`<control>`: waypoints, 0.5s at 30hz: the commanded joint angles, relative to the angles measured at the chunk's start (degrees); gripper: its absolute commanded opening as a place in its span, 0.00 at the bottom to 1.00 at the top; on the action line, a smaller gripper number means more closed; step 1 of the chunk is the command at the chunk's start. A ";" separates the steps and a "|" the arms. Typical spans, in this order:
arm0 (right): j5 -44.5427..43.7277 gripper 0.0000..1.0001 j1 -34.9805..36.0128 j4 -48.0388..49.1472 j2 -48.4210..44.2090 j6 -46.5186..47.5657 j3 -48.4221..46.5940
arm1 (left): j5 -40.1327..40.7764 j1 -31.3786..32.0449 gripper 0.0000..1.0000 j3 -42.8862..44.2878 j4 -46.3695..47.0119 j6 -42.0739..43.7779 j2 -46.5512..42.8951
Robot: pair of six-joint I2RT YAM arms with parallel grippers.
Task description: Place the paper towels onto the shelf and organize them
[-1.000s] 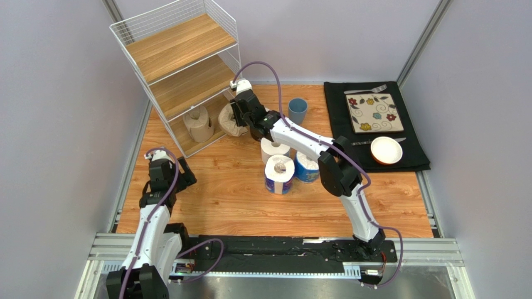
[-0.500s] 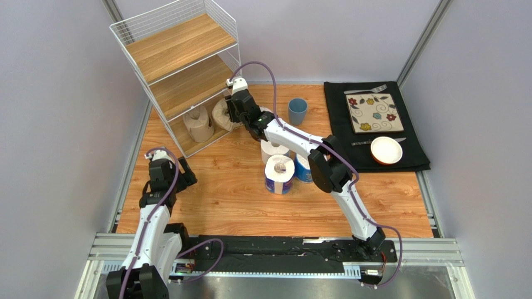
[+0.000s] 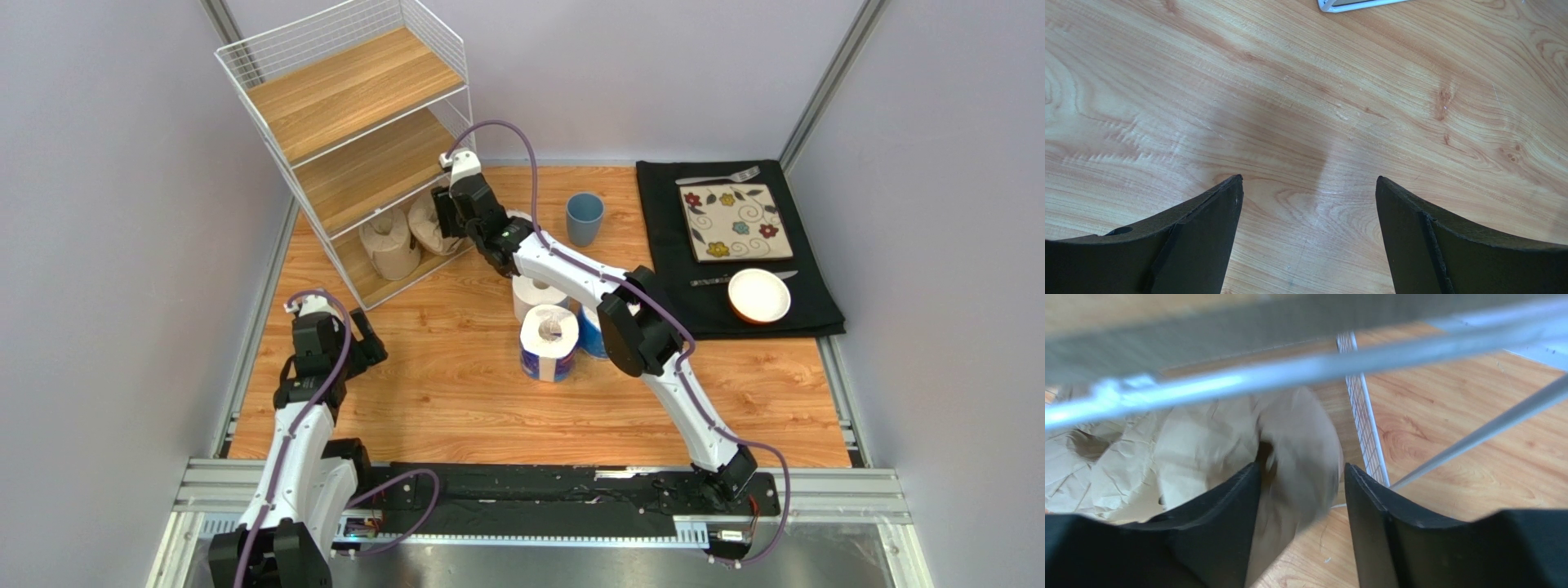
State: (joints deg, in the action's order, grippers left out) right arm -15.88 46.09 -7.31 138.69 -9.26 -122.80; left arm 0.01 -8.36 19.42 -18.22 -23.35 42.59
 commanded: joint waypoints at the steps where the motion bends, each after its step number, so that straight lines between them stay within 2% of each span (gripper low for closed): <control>1: 0.59 0.61 0.32 3.53 -0.18 0.03 -2.79 | -0.80 -0.43 0.88 -0.35 0.81 -0.73 0.21; 2: 0.76 0.66 0.41 3.53 -0.35 0.03 -2.62 | -0.89 -0.43 0.88 -0.35 0.82 -0.73 0.13; 5: 1.29 0.70 0.32 4.06 -0.97 0.03 -2.27 | -0.89 -0.43 0.87 -0.35 0.82 -0.73 0.13; 15: 1.55 0.72 0.32 6.78 -4.65 -0.41 0.80 | -0.63 -0.34 0.88 -0.26 0.73 -0.73 0.04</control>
State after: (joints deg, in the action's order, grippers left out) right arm -14.81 46.09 -5.15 138.65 -9.26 -123.11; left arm 0.01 -8.36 19.42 -18.22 -23.38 42.76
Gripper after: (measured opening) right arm 0.716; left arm 0.877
